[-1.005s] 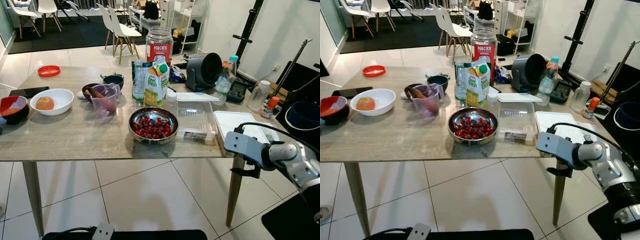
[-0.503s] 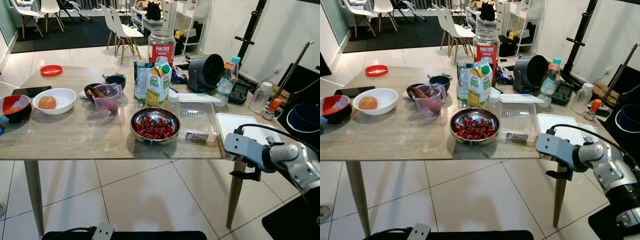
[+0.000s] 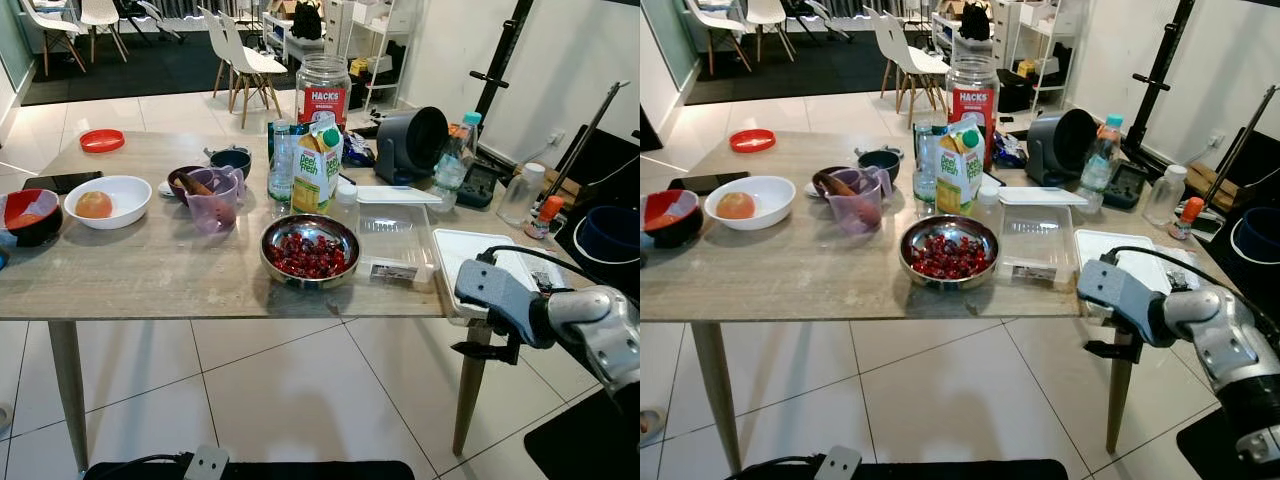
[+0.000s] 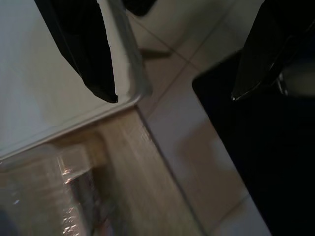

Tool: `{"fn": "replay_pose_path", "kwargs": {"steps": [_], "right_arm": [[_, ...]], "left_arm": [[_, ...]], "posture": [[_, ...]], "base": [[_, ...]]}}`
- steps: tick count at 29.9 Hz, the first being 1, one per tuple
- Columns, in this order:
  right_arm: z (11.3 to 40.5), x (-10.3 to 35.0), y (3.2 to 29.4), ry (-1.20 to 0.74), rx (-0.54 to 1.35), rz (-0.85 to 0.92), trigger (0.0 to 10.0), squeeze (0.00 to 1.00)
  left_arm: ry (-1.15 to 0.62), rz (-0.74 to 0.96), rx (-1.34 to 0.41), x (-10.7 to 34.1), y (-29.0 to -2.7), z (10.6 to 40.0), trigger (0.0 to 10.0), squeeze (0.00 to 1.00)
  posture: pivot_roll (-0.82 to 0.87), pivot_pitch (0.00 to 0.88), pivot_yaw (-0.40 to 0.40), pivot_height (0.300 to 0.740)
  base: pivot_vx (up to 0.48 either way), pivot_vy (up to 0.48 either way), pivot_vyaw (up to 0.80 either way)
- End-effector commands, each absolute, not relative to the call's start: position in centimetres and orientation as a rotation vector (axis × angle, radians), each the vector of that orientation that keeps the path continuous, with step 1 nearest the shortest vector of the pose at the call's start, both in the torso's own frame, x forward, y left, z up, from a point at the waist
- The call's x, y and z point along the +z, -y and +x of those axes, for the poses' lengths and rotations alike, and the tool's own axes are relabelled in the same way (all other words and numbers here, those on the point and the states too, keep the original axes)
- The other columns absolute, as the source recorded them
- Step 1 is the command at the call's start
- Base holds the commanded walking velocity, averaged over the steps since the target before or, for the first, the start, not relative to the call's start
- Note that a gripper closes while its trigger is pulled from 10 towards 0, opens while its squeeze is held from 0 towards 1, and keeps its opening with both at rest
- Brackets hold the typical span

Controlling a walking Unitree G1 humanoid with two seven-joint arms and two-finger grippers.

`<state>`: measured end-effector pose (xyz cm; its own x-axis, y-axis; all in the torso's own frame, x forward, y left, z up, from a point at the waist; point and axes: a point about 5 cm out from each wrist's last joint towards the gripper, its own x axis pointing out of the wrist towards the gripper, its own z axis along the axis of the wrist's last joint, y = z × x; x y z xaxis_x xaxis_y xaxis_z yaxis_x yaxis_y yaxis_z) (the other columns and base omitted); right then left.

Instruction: Restocking fridge

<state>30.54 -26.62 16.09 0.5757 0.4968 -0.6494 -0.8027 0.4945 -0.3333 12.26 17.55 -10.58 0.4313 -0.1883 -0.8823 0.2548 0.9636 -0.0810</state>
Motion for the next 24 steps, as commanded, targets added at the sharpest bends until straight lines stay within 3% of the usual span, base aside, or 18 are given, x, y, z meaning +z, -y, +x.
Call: {"fn": "replay_pose_path", "kwargs": {"steps": [1,8,10,12,16,18,20,22,24], "right_arm": [[30.6,17.1,26.9,-0.437,0.799,-0.596,10.0,0.00],[31.9,19.7,27.6,-0.139,0.629,-0.272,10.0,0.00],[32.2,20.2,29.6,-0.032,0.463,-0.048,10.0,0.00],[32.2,20.2,29.6,-0.032,0.463,-0.048,10.0,0.00],[32.3,20.0,31.6,0.011,0.326,0.125,10.0,0.00],[31.7,19.3,34.6,0.050,0.133,0.320,10.0,0.00],[31.7,19.3,34.6,0.050,0.133,0.320,10.0,0.00],[30.2,17.4,37.3,0.034,-0.056,0.489,10.0,0.00],[29.0,16.0,38.6,-0.015,-0.147,0.532,10.0,0.00]], "left_arm": [[-1.191,0.061,-0.285,-11.4,-17.5,9.7,10.0,0.00],[-1.192,0.067,-0.292,-11.3,-17.6,9.8,10.0,0.00],[-1.189,0.069,-0.295,-11.3,-17.6,9.9,10.0,0.00],[-1.189,0.069,-0.295,-11.3,-17.6,9.9,10.0,0.00],[-1.188,0.071,-0.298,-11.3,-17.6,9.9,10.0,0.00],[-1.191,0.074,-0.304,-11.3,-17.6,9.9,10.0,0.00],[-1.191,0.074,-0.304,-11.3,-17.6,9.9,10.0,0.00],[-1.194,0.079,-0.310,-11.3,-17.6,9.8,10.0,0.00],[-1.196,0.081,-0.312,-11.3,-17.6,9.7,10.0,0.00]], "posture": [[-0.03,0.000,-0.032,0.740],[-0.04,0.000,-0.028,0.740],[-0.04,0.000,-0.025,0.740],[-0.04,0.000,-0.025,0.740],[-0.04,0.000,-0.024,0.740],[-0.05,0.000,-0.018,0.740],[-0.05,0.000,-0.018,0.740],[-0.05,0.000,-0.017,0.740],[-0.05,0.000,-0.016,0.740]], "base": [[0.000,0.000,0.00],[0.000,0.000,0.00],[0.000,0.000,0.00],[0.000,0.000,0.00],[0.000,0.000,0.00],[0.000,0.000,0.00],[0.000,0.000,0.00],[0.000,0.000,0.00],[0.000,0.000,0.00]]}}
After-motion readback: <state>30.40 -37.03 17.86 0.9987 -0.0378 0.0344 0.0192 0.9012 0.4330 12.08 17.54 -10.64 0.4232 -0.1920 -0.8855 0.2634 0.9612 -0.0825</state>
